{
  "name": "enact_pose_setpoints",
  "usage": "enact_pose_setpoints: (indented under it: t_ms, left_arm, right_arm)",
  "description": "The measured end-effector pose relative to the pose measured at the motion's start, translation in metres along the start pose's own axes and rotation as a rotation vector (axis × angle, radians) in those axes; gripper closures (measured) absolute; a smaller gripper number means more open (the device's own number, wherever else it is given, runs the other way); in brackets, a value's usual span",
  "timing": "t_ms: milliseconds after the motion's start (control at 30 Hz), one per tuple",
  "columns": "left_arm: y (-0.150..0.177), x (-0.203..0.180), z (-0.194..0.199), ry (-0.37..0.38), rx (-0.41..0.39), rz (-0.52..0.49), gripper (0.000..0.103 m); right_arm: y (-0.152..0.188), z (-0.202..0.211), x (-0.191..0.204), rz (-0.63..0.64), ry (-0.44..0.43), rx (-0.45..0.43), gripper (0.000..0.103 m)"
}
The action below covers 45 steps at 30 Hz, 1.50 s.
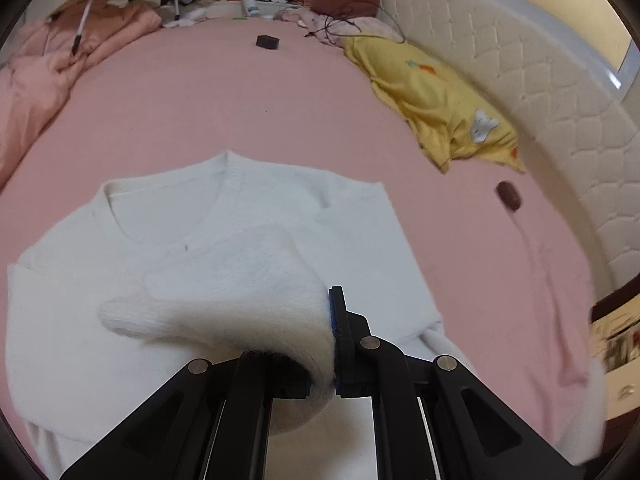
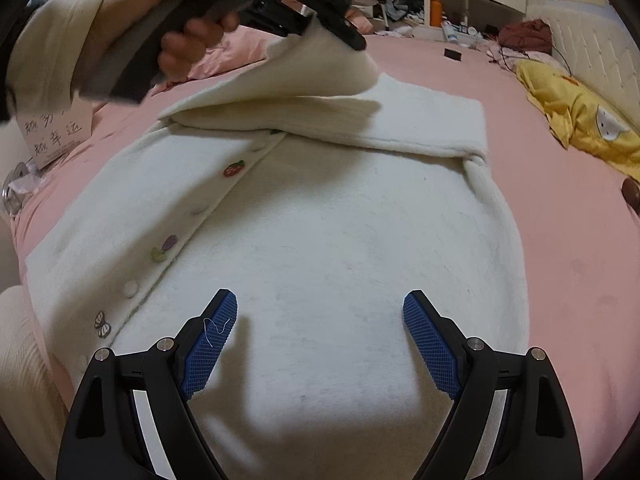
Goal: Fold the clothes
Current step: 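Grasp the other sleeve cuff with the left gripper and fold it across the body, then open the left gripper to release the sleeve onto the body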
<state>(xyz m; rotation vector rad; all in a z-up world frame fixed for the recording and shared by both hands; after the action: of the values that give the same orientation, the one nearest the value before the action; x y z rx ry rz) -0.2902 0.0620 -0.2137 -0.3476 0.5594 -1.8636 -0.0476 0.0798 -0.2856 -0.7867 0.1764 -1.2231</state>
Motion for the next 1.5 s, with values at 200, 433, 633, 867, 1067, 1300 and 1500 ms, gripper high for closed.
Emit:
enact_pose_setpoints:
  t_ms: [200,433,633,867,1067,1300,1500]
  left_arm:
    - [0.021,-0.021,-0.033,-0.171,0.052,-0.132,0.078]
    - [0.061,-0.072,-0.039,-0.335,0.050,-0.531,0.042]
    - [0.054,-0.089,-0.014,-0.478,-0.119,-0.807,0.026]
    - [0.033,-0.071,0.011,-0.151,-0.044,-0.483,0.026]
    - [0.051,-0.007,0.037,0.190,0.060,-0.012,0.026]
    - [0.086,0.137,0.031,-0.038,0.044,0.306,0.026]
    - [0.090,0.200,0.021,-0.091,0.017,0.410,0.026]
  right_arm:
    - [0.002,-0.002,0.000,0.001,0.001,0.007,0.018]
    - [0.003,-0.005,-0.001,0.017,-0.001,0.015,0.018]
    - [0.004,-0.006,0.001,0.020,-0.014,0.017,0.018]
    - [0.002,-0.003,-0.001,0.010,-0.024,0.008,0.018]
    - [-0.008,0.014,-0.016,-0.098,-0.088,-0.055,0.018]
    - [-0.076,0.017,-0.080,-0.387,-0.328,-0.179,0.018]
    - [-0.119,-0.007,-0.158,-0.565,-0.357,-0.184,0.038]
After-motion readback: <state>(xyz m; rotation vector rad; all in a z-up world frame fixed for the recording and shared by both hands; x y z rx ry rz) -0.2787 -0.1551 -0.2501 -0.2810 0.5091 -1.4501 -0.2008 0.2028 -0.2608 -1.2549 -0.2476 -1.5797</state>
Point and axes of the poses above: each gripper's, at about its wrist camera, not at the fingertips, and z roughly against the way its jaws point, x to its left, y to its underside, the point moved 8 cm from there along -z, roughly the way its jaws point, and after that the axes turned 15 degrees about -y, right-handed, at the moved point
